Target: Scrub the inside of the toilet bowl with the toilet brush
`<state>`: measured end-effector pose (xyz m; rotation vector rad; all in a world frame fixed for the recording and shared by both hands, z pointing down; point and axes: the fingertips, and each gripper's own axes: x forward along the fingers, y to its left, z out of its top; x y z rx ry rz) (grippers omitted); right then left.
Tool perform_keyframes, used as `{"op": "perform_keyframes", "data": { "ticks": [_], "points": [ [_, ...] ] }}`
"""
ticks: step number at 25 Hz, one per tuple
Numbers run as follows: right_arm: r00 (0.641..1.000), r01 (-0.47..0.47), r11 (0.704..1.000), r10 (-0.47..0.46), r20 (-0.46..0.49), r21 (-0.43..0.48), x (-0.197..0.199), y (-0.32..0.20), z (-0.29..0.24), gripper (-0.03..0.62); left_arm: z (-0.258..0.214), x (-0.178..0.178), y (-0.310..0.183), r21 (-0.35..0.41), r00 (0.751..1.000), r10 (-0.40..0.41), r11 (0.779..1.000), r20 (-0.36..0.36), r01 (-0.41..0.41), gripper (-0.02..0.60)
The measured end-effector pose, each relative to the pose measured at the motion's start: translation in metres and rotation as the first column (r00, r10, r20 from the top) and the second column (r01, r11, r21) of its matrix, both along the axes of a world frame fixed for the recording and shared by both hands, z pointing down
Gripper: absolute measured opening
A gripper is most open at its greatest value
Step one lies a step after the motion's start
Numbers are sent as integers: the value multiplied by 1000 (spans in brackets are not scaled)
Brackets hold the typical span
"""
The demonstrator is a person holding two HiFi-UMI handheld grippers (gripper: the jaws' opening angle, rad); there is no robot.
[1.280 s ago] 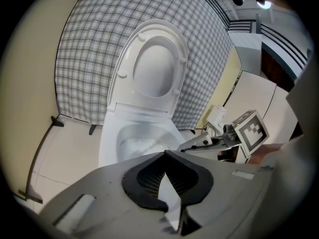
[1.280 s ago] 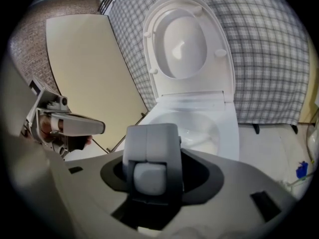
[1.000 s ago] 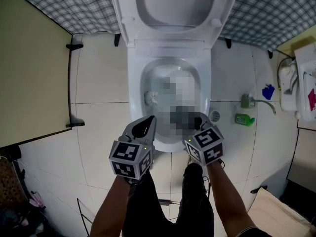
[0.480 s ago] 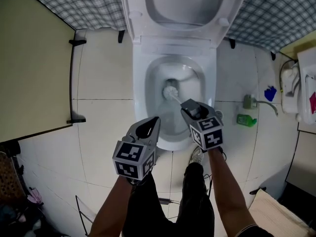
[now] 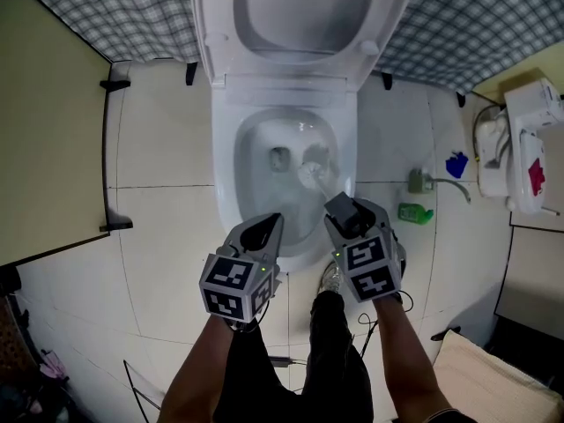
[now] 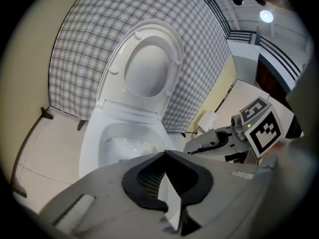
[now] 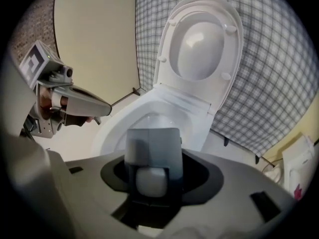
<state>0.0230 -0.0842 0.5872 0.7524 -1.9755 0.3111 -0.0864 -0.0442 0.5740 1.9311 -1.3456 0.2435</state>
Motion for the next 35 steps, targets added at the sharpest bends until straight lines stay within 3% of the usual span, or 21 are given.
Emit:
{"op": "perform_keyframes", "data": {
  "ticks": [2, 4, 14, 19, 25, 35],
  "points": [
    [999, -27, 1000, 27, -24, -9, 6, 0, 5, 235, -1, 3, -1, 0, 1000, 8, 1000, -1, -8, 8],
    [999, -36, 999, 36, -22, -3, 10, -5, 13, 178, -1, 2, 0, -4, 1000, 13, 1000, 2, -13, 8],
    [1000, -29, 993, 29, -3, -112, -17, -14, 76, 178, 11, -11, 5, -30, 1000, 5, 1000, 24, -4, 8],
    [999, -5, 998, 4, -32, -58, -7, -17, 48, 178, 11, -20, 6, -29, 999, -13, 999, 30, 14, 8],
    [996, -40, 999, 39, -78, -1, 21, -34, 12, 178, 1, -13, -3, -9, 1000, -20, 1000, 9, 20, 8],
    [995, -14, 994, 4, -97, -110, -7, -46, 79, 176, 9, -34, 5, -24, 999, -41, 999, 35, 41, 8]
  ]
}}
